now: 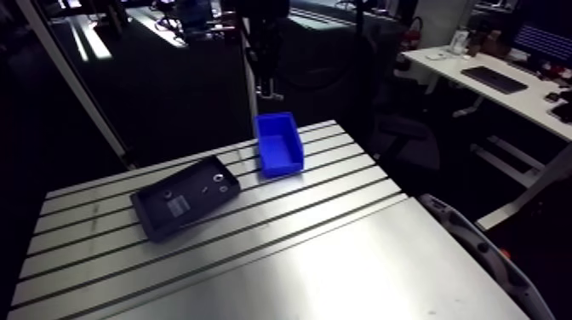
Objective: Pick up the M10 bolt from the tray and put it into the blue bin.
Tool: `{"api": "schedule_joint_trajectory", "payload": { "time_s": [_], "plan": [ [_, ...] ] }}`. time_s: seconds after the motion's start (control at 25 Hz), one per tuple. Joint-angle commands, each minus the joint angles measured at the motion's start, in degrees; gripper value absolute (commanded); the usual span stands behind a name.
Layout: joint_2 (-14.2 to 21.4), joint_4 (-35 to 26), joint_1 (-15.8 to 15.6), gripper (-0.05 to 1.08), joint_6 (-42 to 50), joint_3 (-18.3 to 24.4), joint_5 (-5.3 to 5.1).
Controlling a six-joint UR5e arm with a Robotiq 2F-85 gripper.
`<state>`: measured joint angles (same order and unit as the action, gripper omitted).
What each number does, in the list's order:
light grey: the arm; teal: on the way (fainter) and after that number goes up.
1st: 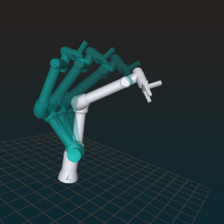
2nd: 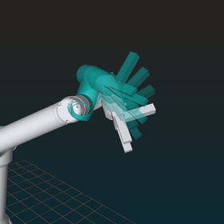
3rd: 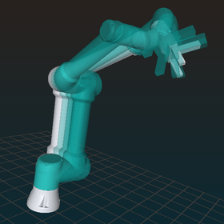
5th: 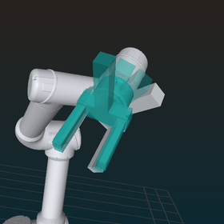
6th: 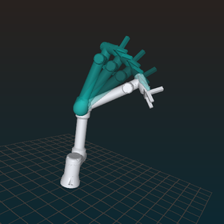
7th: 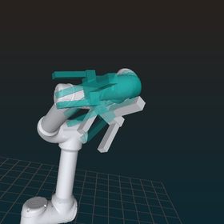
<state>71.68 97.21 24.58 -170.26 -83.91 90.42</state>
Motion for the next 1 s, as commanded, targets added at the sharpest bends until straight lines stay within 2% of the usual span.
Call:
{"api": "schedule_joint_trajectory", "payload": {
  "time_s": [0.04, 0.32, 0.68, 1.0],
  "plan": [
    [-3.0, -0.13, 1.09, 1.08, -10.33, 1.52, 3.93],
    [-5.2, 2.24, 1.27, 1.08, -15.43, 2.83, 5.95],
    [-8.02, 7.25, 1.09, 1.08, -15.87, 3.45, 5.77],
    [-9.6, 9.36, 0.65, 1.08, -14.99, 3.45, 4.63]
  ]
}}
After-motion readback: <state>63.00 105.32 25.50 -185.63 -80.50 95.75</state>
